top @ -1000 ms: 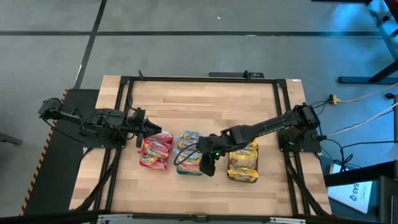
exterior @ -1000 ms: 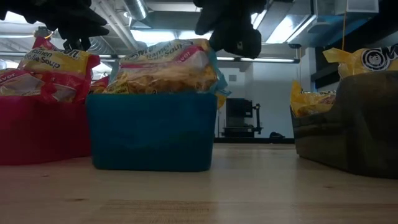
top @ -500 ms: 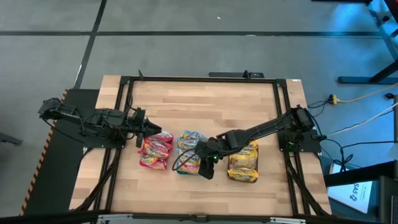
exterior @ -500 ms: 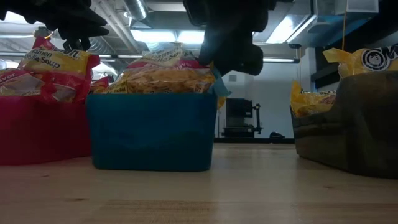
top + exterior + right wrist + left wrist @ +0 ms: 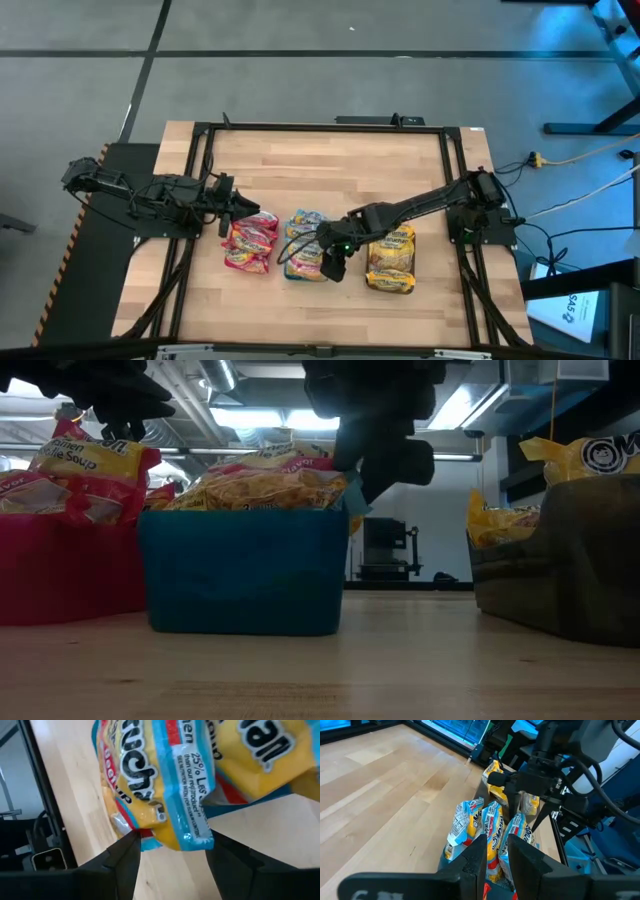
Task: Sort Maruchan noodles
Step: Adjust the blue noodle packs in the blue bin
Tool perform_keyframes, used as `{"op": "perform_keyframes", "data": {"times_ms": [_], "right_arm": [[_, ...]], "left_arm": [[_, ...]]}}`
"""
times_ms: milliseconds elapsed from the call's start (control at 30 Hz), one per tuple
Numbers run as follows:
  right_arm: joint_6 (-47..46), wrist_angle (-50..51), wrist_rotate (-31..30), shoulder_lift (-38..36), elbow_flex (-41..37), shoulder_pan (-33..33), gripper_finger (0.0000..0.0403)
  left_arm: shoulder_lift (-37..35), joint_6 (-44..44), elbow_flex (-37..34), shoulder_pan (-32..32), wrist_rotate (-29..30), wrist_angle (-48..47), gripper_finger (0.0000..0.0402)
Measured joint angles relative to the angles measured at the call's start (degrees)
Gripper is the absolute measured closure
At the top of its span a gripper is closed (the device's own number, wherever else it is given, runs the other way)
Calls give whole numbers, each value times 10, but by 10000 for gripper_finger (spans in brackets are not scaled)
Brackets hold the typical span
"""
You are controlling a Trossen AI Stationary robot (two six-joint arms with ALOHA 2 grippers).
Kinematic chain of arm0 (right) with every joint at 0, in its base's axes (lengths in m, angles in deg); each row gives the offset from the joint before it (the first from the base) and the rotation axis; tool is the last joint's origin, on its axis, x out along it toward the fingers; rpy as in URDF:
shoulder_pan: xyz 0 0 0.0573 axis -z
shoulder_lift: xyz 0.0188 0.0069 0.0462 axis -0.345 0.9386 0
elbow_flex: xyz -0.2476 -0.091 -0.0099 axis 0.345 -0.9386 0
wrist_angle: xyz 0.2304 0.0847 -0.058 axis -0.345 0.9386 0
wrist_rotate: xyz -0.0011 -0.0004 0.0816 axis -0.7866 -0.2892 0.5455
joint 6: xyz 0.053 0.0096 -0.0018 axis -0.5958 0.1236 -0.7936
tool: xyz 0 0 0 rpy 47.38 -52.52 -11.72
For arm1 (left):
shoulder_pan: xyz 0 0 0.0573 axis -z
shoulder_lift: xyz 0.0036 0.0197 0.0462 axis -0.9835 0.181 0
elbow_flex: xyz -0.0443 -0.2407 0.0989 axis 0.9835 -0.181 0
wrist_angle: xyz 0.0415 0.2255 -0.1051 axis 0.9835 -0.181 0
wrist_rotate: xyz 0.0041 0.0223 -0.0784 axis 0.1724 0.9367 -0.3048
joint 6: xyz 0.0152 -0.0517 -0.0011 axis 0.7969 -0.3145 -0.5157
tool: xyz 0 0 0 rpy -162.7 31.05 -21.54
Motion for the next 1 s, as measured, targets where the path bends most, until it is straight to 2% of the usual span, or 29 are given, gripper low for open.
{"op": "perform_keyframes", "data": {"times_ms": [133, 300, 400, 467, 633, 767, 867, 1000], "right_arm": [[0, 18, 1, 0, 0, -1, 187], [1, 68, 44, -4, 0, -1, 193], [3, 88, 43, -4, 0, -1, 194], [3, 95, 17, -4, 0, 3, 194], [-20, 147, -108, -4, 0, 31, 194], [-23, 219, -111, -4, 14, 57, 194], [2, 228, -103, -4, 25, 67, 194], [27, 248, -134, -4, 60, 78, 194]], "left_arm": [[0, 0, 0, 0, 0, 0, 331], [0, 1, 0, 0, 0, 0, 331], [0, 4, 0, 0, 0, 0, 331], [0, 4, 0, 0, 0, 0, 331], [0, 4, 0, 0, 0, 0, 331], [0, 3, 0, 0, 0, 0, 331], [0, 3, 0, 0, 0, 0, 331], [0, 3, 0, 0, 0, 0, 331]]}}
